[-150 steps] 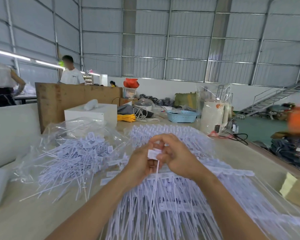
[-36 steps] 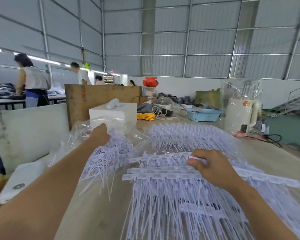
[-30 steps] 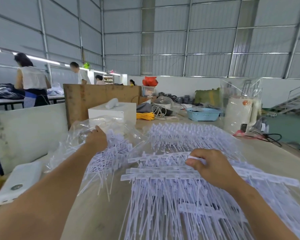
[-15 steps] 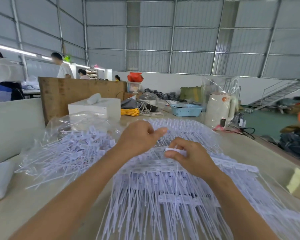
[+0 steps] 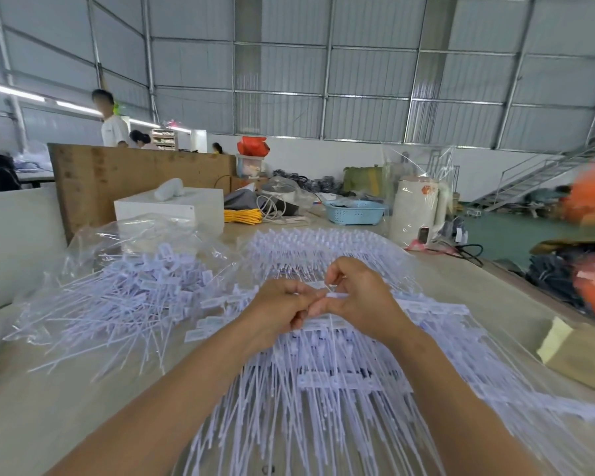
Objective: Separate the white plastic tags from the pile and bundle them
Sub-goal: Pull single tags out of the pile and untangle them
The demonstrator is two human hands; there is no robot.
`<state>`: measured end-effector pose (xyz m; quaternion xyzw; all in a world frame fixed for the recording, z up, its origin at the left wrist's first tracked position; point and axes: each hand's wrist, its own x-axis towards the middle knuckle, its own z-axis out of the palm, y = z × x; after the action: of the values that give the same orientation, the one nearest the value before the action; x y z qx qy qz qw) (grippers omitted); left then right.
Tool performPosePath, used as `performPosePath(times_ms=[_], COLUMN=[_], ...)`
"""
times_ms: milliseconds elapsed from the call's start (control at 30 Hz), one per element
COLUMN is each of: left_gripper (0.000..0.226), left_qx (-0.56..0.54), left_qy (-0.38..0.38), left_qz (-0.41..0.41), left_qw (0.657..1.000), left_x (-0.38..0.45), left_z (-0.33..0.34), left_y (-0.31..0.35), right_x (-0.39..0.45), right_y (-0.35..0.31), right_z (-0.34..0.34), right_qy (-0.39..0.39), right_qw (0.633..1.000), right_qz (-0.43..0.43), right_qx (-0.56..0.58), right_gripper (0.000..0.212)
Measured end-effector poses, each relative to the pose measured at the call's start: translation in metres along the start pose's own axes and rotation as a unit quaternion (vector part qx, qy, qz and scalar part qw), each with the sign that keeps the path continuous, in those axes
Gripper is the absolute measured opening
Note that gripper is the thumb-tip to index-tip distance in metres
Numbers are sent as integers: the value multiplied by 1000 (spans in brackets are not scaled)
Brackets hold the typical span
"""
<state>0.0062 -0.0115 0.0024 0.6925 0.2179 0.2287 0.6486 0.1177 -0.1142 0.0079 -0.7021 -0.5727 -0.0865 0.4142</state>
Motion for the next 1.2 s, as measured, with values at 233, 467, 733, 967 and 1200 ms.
performPosePath(times_ms=[233, 467, 733, 967, 1200], left_gripper=[24, 42, 93, 101, 31], left_qx=[33, -248, -287, -315, -14], left_qy=[55, -109, -199, -181, 15], left_qz=[96, -22, -161, -80, 62], left_qw=[993, 962, 923, 928, 998], left_x=[2, -7, -2, 4, 4], left_z=[-5, 13, -3, -7, -10], left_y=[2, 7, -2, -3, -12], right_x=[-2, -6, -4, 16, 4], right_y=[3, -32, -87, -57, -6], right_z=[-22, -51, -88, -50, 6], right_qy=[-90, 49, 204, -168, -182], right_qw=[994, 927, 966, 966, 978], right_qz=[32, -39, -120, 7, 67], right_qx=[-52, -369, -100, -199, -73], right_gripper=[19, 29, 31, 30, 22])
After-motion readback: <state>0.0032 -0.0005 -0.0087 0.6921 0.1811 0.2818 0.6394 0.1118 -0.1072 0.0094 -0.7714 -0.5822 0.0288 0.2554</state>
